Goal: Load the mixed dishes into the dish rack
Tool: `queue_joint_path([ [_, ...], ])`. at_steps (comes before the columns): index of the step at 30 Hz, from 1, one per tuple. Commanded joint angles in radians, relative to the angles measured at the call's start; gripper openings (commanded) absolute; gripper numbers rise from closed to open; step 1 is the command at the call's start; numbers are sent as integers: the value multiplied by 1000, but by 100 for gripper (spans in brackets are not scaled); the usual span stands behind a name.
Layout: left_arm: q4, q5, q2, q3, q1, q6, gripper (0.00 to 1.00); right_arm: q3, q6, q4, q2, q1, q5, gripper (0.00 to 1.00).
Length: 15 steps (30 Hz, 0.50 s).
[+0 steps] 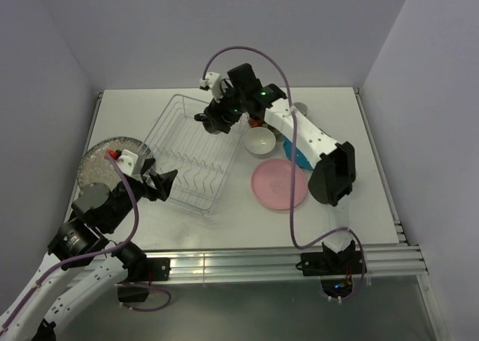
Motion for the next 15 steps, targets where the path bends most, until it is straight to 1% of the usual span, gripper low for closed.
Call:
queue_joint_path([
  [1,0,-42,-48,-56,-3,29,77,166,-95,-49,82,37,142,7],
  [4,26,-51,-81,-94,-3,35,78,195,-137,-40,140,65,183,8],
  [10,59,-57,-106,-148,-5,26,79,264,-196,-28,213,91,204,9],
  [13,62,-54,-97,-154,-3,21,79,293,-261,-70,248,94,167,13],
  [15,56,-54,-83,-153,-5,18,79,314,-316,-129,268,93,148,14],
])
